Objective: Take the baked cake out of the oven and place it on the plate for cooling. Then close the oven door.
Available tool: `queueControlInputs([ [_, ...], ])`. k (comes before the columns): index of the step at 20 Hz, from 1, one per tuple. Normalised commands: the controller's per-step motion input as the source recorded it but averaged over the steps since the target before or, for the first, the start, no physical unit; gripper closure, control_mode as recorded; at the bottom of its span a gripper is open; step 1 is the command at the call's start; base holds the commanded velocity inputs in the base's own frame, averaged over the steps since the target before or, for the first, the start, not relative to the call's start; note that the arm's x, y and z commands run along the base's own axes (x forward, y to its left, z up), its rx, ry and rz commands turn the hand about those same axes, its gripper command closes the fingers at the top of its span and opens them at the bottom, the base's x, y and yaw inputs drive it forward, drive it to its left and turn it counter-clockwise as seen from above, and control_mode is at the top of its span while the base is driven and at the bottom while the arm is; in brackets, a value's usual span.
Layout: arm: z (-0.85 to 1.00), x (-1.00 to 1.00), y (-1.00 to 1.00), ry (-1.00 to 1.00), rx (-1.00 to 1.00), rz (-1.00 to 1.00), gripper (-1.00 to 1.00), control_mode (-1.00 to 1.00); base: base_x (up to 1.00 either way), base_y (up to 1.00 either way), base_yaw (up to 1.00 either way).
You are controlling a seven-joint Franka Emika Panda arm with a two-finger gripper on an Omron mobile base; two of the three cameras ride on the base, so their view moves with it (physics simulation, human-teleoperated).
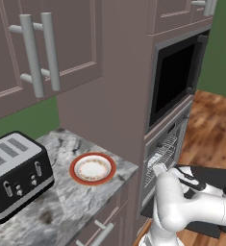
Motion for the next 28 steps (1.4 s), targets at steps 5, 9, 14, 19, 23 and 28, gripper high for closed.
queueControlInputs([
  [5,-0.54,0.22,-0.22,0.02,0.05,0.0,-1.0,-1.0,0.0,0.0,0.0],
  [9,-0.58,0.0,-0.28,0.0,0.07,0.01,-1.0,-1.0,0.0,0.0,0.0],
  [14,-0.57,0.0,-0.27,0.0,0.08,0.01,-1.0,-1.0,0.0,0.0,0.0],
  [19,-0.62,0.0,-0.22,0.0,0.08,0.0,-1.0,-1.0,0.0,0.0,0.0],
  [23,-0.67,-0.18,-0.36,0.0,0.08,0.0,-1.0,-1.0,0.0,0.0,0.0],
  [28,-0.65,-0.21,-0.46,0.0,0.09,0.01,-1.0,-1.0,0.0,0.0,0.0],
])
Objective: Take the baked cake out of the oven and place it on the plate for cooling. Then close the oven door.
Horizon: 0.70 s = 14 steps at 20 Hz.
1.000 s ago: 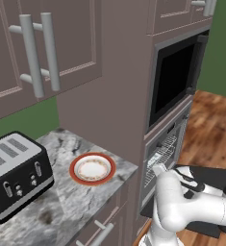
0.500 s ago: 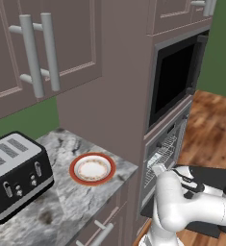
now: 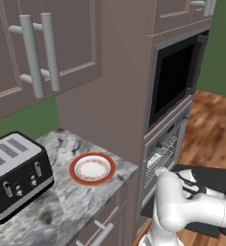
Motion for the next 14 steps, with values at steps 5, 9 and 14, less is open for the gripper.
queueControlInputs([
  [5,-0.51,-0.05,-0.35,-0.02,0.09,0.04,-1.0,-1.0,0.0,0.0,0.0],
  [9,-0.12,0.17,-0.14,-0.08,0.08,0.06,-1.0,-1.0,0.0,0.0,0.0],
  [14,0.0,0.22,0.0,-0.16,0.07,0.09,-1.0,-1.0,0.0,0.0,0.0],
])
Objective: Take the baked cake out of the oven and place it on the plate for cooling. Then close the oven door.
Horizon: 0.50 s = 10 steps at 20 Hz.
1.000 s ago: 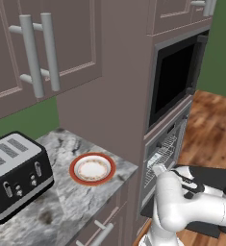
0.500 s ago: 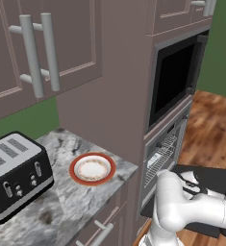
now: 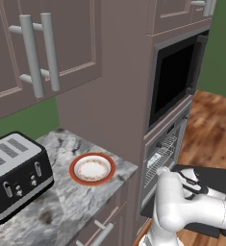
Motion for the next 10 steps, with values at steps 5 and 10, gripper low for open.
queueControlInputs([
  [5,-0.11,0.26,-0.02,-0.1,0.05,0.08,-1.0,-1.0,0.0,0.0,0.0],
  [10,-0.44,0.4,-0.13,0.0,0.04,0.08,-1.0,-1.0,0.0,0.0,0.0],
])
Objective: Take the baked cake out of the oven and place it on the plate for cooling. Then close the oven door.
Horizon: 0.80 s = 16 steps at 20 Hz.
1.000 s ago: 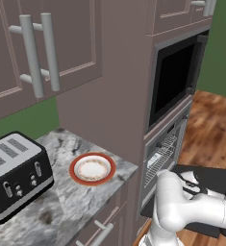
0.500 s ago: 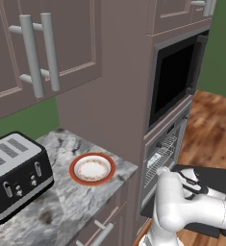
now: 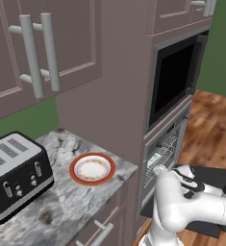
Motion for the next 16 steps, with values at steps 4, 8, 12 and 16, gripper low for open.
queueControlInputs([
  [4,-0.56,0.48,-0.21,0.0,0.03,0.1,-1.0,-1.0,0.0,0.0,0.0],
  [8,-0.67,0.49,-0.25,0.0,0.04,0.11,-1.0,-1.0,0.0,0.0,0.0],
  [12,-0.74,0.42,-0.2,0.0,0.04,0.09,-1.0,-1.0,0.0,0.0,0.0],
  [16,-0.67,0.4,-0.14,-0.04,0.05,0.08,-1.0,-1.0,0.0,0.0,0.0],
])
